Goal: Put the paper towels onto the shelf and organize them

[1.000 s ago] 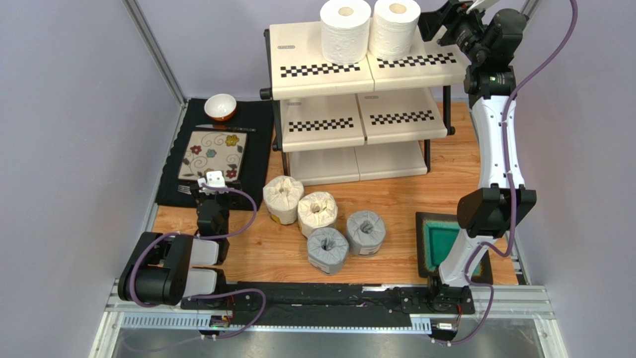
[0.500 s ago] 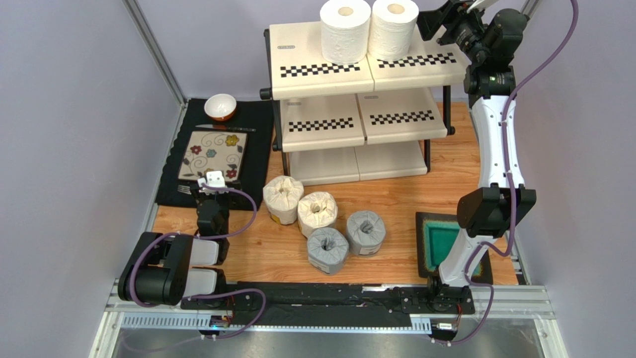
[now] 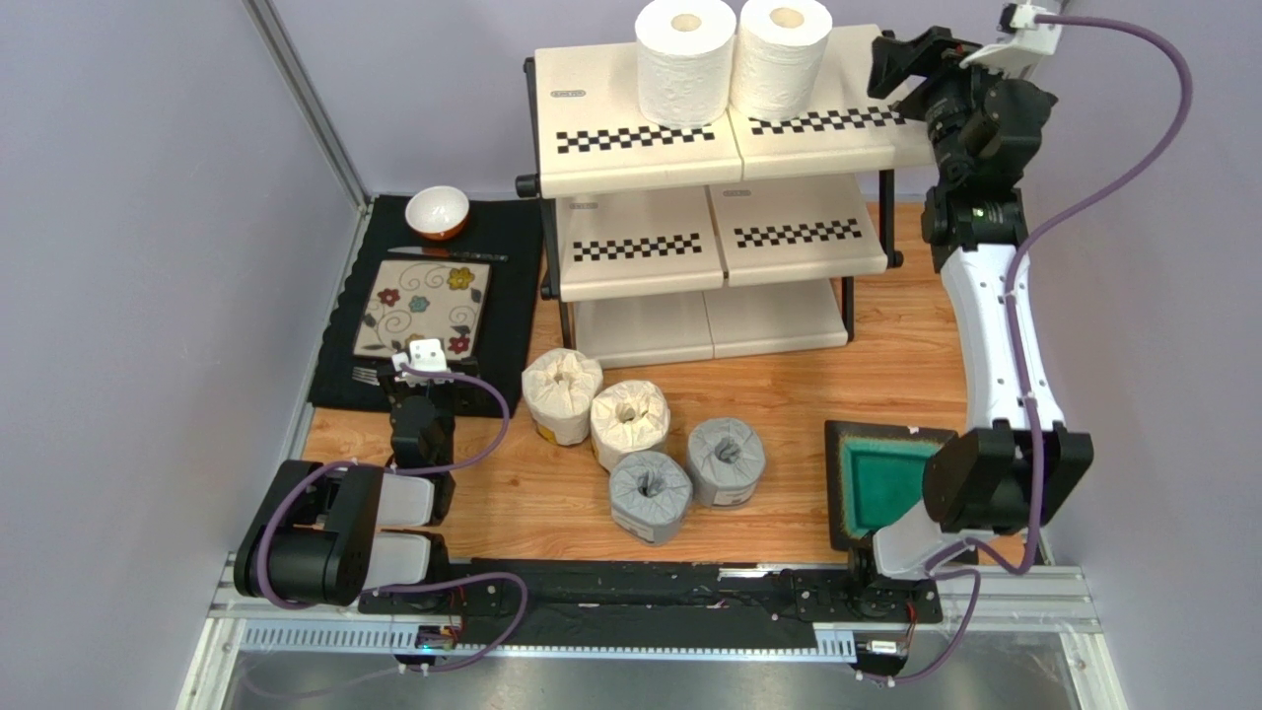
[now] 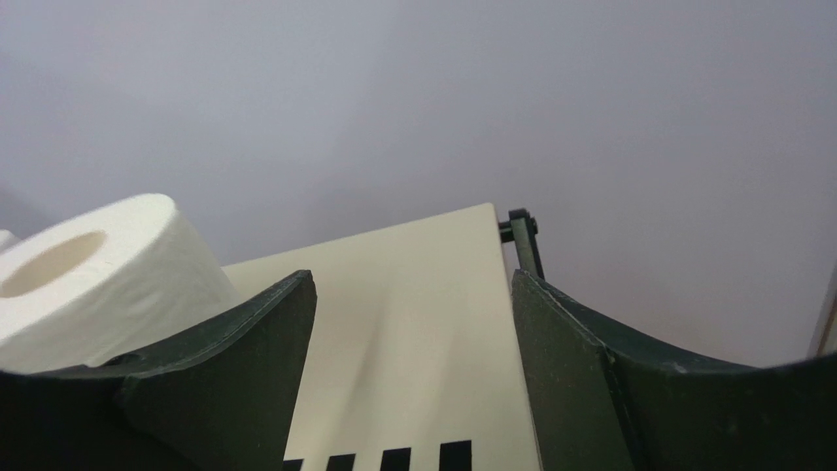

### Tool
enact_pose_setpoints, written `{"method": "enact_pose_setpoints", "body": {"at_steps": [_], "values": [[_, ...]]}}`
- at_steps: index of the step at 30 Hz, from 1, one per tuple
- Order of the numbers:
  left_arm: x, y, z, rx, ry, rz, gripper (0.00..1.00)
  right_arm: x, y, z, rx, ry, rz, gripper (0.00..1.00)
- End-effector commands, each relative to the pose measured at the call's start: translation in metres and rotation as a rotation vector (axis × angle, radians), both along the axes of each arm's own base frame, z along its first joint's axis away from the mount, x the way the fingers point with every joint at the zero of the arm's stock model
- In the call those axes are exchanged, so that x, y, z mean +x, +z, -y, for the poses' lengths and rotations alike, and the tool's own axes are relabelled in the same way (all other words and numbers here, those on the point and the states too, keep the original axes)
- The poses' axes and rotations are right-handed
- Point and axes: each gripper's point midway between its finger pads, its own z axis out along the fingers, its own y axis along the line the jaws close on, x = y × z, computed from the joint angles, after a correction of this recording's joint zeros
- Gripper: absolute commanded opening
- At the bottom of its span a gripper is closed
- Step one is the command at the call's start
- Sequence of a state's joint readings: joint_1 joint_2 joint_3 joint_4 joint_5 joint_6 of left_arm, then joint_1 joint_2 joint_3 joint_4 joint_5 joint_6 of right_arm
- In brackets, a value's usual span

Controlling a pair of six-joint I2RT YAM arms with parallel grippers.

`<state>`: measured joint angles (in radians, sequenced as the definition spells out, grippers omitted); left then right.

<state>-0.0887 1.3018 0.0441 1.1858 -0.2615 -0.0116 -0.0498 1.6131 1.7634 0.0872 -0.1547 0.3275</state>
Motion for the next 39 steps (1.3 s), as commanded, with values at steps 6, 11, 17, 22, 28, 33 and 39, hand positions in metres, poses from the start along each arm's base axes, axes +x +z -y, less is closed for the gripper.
{"method": "enact_pose_setpoints", "body": {"at_steps": [6, 11, 17, 22, 28, 33, 39], "values": [[-0.07, -0.073, -0.006, 0.021, -0.01, -0.206, 0.99, -0.14, 0.109, 0.017, 0.062, -0.124, 0.342, 0.78], [-0.07, -0.073, -0.006, 0.02, -0.011, -0.206, 0.99, -0.186, 0.054, -0.023, 0.105, -0.006, 0.128, 0.88], [-0.07, -0.073, -0.006, 0.02, -0.011, -0.206, 0.99, -0.256, -0.047, -0.071, 0.081, 0.056, -0.048, 0.95], [-0.069, -0.072, -0.006, 0.02, -0.011, -0.205, 0.99, -0.278, -0.137, -0.106, -0.001, 0.154, -0.285, 0.95], [-0.069, -0.072, -0.006, 0.019, -0.011, -0.205, 0.99, -0.294, -0.22, -0.171, -0.185, 0.321, -0.521, 0.96], [-0.069, -0.072, -0.006, 0.02, -0.01, -0.203, 0.99, -0.284, -0.263, -0.194, -0.255, 0.297, -0.656, 0.98], [-0.069, -0.072, -0.006, 0.02, -0.011, -0.205, 0.99, -0.286, -0.288, -0.23, -0.36, 0.419, -0.756, 0.98]]}}
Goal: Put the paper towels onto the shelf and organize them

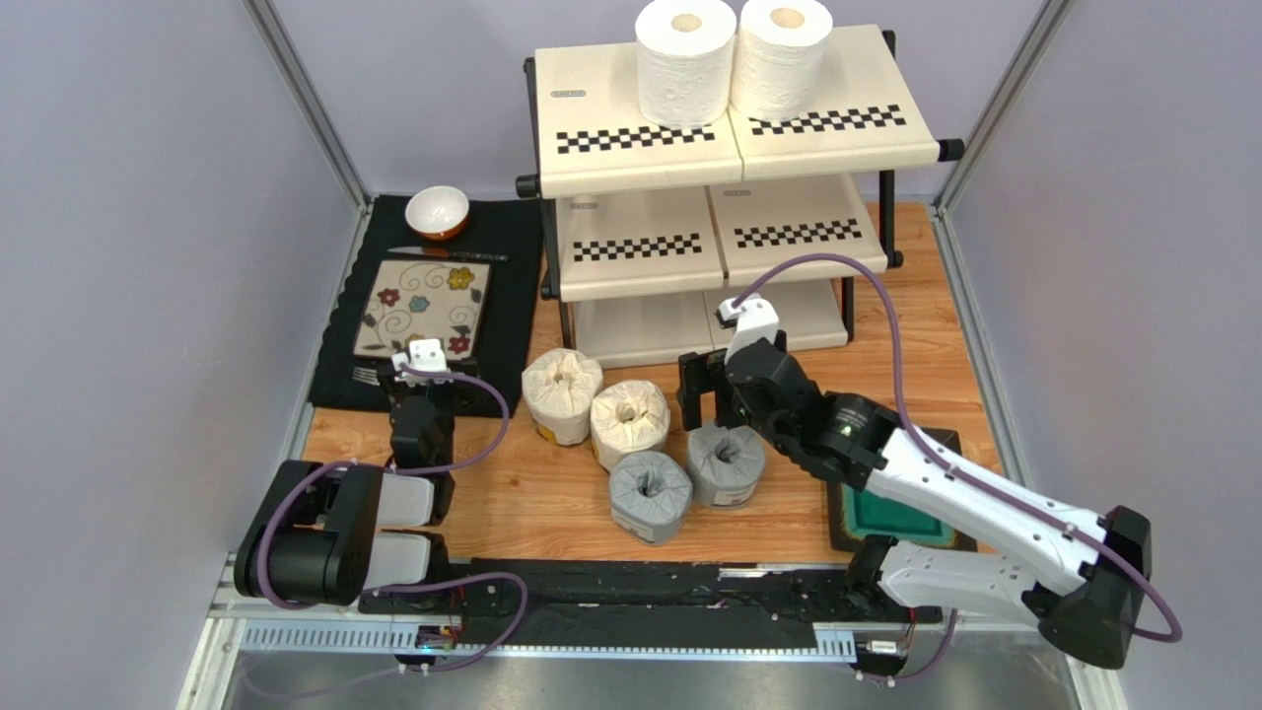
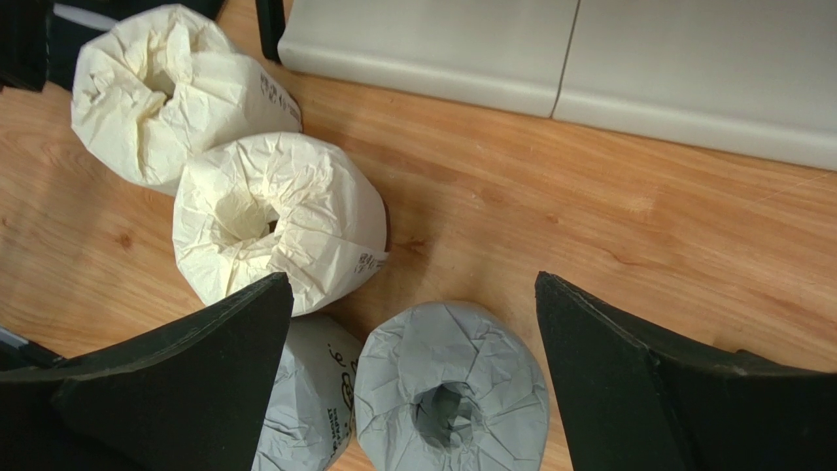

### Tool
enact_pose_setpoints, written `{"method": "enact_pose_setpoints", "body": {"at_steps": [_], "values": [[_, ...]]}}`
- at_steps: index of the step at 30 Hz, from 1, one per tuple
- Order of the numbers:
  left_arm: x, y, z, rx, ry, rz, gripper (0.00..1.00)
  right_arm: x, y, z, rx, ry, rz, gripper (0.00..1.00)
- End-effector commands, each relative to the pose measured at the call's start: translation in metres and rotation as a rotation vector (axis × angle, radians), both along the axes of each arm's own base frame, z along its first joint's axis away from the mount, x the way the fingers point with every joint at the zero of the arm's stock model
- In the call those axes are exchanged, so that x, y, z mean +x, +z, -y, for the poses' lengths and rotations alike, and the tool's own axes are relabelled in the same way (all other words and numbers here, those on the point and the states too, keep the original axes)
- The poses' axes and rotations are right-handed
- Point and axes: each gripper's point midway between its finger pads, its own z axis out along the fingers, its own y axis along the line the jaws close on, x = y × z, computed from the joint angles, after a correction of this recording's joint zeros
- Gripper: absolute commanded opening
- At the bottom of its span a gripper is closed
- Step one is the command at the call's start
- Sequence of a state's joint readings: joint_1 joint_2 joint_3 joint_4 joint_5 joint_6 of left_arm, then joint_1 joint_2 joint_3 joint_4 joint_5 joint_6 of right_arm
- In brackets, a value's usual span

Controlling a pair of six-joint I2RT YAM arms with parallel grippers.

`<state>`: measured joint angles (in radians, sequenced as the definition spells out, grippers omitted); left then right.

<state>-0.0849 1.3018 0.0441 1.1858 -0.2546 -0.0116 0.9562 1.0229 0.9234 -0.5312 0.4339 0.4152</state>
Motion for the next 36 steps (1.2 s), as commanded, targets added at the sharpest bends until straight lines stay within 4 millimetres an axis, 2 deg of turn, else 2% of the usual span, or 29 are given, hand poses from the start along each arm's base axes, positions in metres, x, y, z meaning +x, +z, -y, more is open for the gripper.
{"method": "enact_pose_setpoints", "body": {"at_steps": [1, 6, 9, 18, 36], "values": [[-0.069, -0.072, -0.006, 0.021, -0.008, -0.202, 0.99, 0.0, 0.002, -0.028, 0.012, 0.086, -0.047, 0.98], [-0.07, -0.072, -0.006, 0.021, -0.008, -0.203, 0.99, 0.001, -0.007, -0.049, 0.022, 0.173, -0.086, 0.98], [-0.07, -0.072, -0.006, 0.021, -0.008, -0.205, 0.99, 0.008, -0.011, -0.054, 0.033, 0.176, -0.106, 0.98], [-0.07, -0.072, -0.006, 0.021, -0.008, -0.203, 0.99, 0.023, -0.026, -0.063, 0.097, 0.166, -0.142, 0.98], [-0.07, -0.073, -0.006, 0.021, -0.008, -0.206, 0.99, 0.028, -0.069, -0.078, 0.06, 0.178, -0.241, 0.96]]}}
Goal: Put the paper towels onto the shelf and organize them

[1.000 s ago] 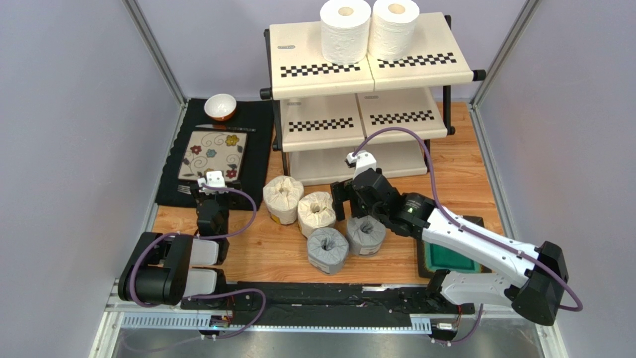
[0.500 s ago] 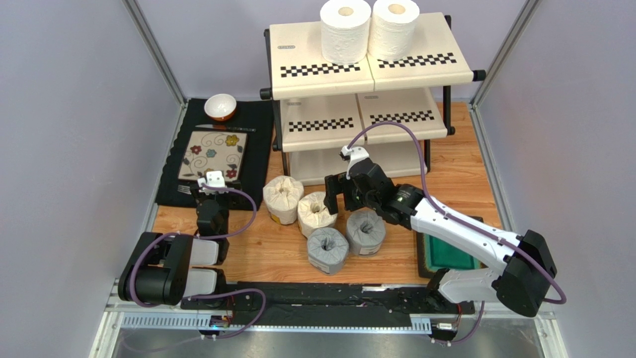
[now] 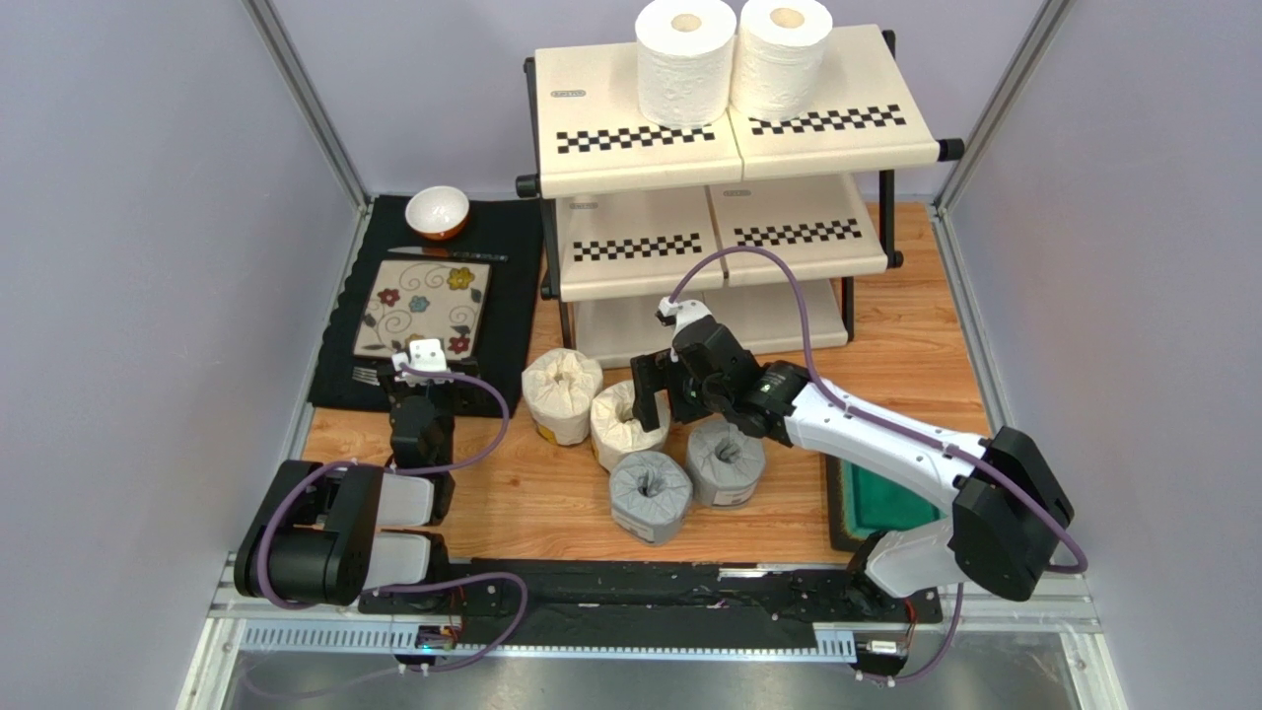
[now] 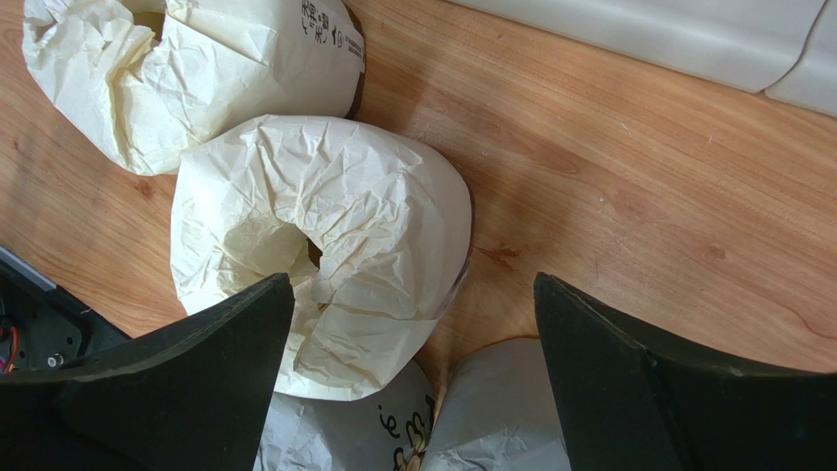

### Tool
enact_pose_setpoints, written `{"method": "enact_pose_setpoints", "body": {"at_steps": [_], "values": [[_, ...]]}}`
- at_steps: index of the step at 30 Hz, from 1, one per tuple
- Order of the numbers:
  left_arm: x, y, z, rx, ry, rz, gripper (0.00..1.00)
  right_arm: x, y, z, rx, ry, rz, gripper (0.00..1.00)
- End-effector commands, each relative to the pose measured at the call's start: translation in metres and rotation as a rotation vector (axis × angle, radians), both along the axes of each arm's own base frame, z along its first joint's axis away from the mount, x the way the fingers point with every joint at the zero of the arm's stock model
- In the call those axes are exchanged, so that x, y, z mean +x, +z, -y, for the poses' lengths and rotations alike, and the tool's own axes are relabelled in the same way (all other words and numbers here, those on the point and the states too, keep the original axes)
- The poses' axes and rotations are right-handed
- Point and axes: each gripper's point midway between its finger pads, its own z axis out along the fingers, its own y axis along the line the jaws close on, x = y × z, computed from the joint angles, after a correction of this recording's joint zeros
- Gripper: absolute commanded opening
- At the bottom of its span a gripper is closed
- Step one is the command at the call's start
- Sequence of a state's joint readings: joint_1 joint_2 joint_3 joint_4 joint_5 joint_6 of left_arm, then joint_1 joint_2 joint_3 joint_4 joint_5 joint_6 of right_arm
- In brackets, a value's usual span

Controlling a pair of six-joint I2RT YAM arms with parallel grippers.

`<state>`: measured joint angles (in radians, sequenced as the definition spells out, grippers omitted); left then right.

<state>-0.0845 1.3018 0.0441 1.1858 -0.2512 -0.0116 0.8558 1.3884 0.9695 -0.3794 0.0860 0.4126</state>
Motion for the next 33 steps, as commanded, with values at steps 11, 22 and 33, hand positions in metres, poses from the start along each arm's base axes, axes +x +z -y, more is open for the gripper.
{"method": "enact_pose_setpoints", "body": {"at_steps": [11, 22, 33], "values": [[-0.07, -0.072, -0.006, 0.022, -0.005, -0.205, 0.99, 0.012, -0.019, -0.017, 0.028, -0.034, -0.041, 0.84], [-0.07, -0.072, -0.006, 0.022, -0.005, -0.205, 0.99, 0.004, 0.056, -0.01, 0.211, -0.051, 0.079, 0.4], [-0.07, -0.072, -0.006, 0.022, -0.005, -0.205, 0.99, -0.006, 0.181, 0.052, 0.449, -0.209, 0.38, 0.37]]}}
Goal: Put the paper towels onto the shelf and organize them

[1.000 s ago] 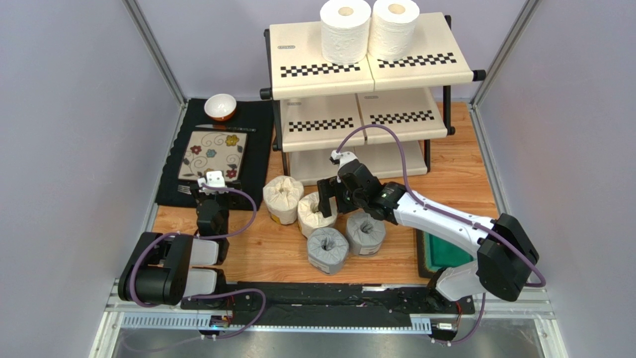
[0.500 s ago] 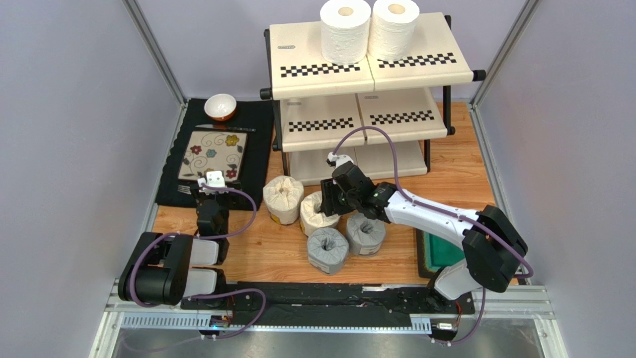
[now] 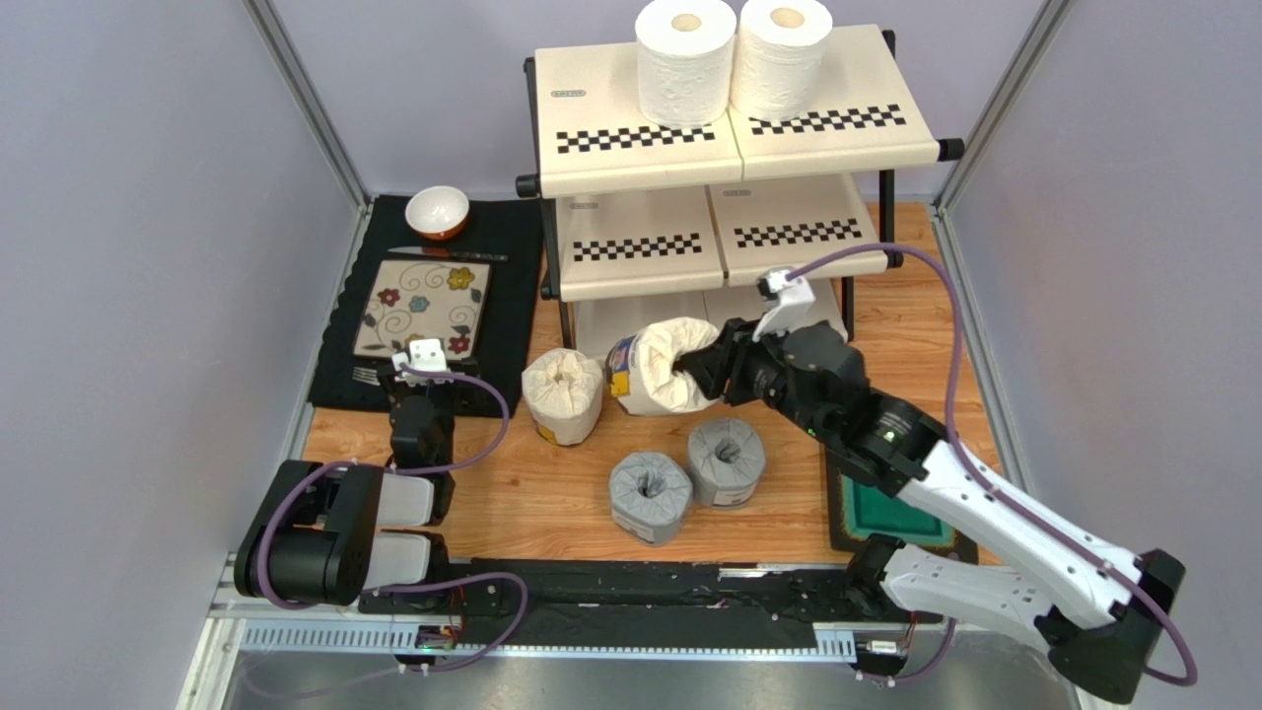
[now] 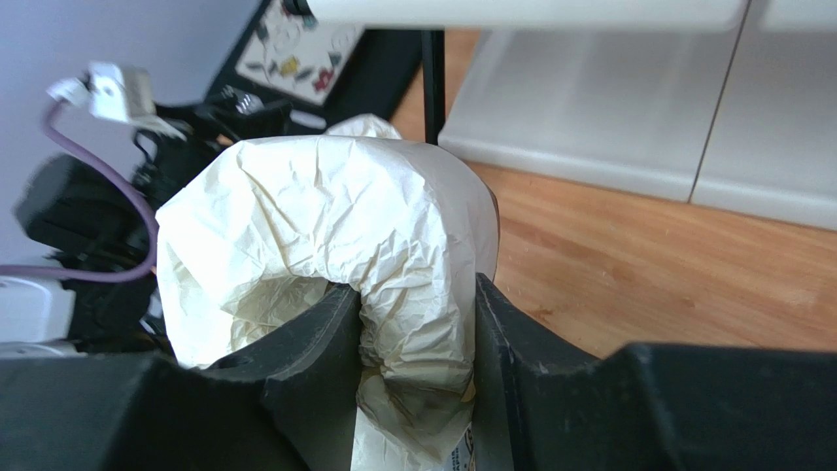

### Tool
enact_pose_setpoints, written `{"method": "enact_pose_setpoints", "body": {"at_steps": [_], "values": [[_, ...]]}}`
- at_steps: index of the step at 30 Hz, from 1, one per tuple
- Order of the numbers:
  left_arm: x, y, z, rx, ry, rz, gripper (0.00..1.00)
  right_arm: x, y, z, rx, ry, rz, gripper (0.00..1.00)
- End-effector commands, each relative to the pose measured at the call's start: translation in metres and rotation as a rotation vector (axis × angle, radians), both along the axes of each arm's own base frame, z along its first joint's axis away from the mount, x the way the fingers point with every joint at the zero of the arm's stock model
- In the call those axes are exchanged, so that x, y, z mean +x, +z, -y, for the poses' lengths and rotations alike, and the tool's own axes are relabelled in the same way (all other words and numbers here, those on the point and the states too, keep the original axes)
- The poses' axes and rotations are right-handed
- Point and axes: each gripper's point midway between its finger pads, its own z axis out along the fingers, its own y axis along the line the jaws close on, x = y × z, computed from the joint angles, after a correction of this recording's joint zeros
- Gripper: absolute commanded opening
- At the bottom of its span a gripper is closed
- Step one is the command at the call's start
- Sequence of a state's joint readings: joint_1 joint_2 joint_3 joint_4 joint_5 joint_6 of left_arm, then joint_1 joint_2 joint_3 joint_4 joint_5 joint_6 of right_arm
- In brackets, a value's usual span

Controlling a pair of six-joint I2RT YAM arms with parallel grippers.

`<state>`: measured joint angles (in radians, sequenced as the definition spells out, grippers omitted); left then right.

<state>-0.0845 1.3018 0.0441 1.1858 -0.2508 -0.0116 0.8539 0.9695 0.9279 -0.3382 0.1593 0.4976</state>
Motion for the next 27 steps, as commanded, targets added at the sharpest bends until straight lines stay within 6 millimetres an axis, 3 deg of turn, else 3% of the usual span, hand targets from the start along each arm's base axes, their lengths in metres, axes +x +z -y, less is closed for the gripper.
{"method": "enact_pose_setpoints", "body": {"at_steps": [1, 6, 12, 19, 23, 27], "values": [[-0.071, -0.073, -0.006, 0.022, -0.005, -0.206, 0.99, 0.009, 0.051, 0.024, 0.12, -0.123, 0.129, 0.37], [-0.07, -0.072, -0.006, 0.022, -0.005, -0.205, 0.99, 0.018, 0.075, 0.058, 0.135, -0.282, 0.219, 0.34], [-0.07, -0.073, -0.006, 0.022, -0.005, -0.206, 0.99, 0.032, 0.093, 0.073, 0.158, -0.384, 0.297, 0.32], [-0.069, -0.072, -0.006, 0.021, -0.005, -0.202, 0.99, 0.05, 0.119, 0.074, 0.206, -0.421, 0.363, 0.32], [-0.07, -0.072, -0.006, 0.022, -0.005, -0.205, 0.99, 0.069, 0.113, 0.067, 0.189, -0.418, 0.353, 0.32], [-0.07, -0.072, -0.006, 0.022, -0.005, -0.205, 0.99, 0.082, 0.125, 0.062, 0.207, -0.422, 0.389, 0.32]]}}
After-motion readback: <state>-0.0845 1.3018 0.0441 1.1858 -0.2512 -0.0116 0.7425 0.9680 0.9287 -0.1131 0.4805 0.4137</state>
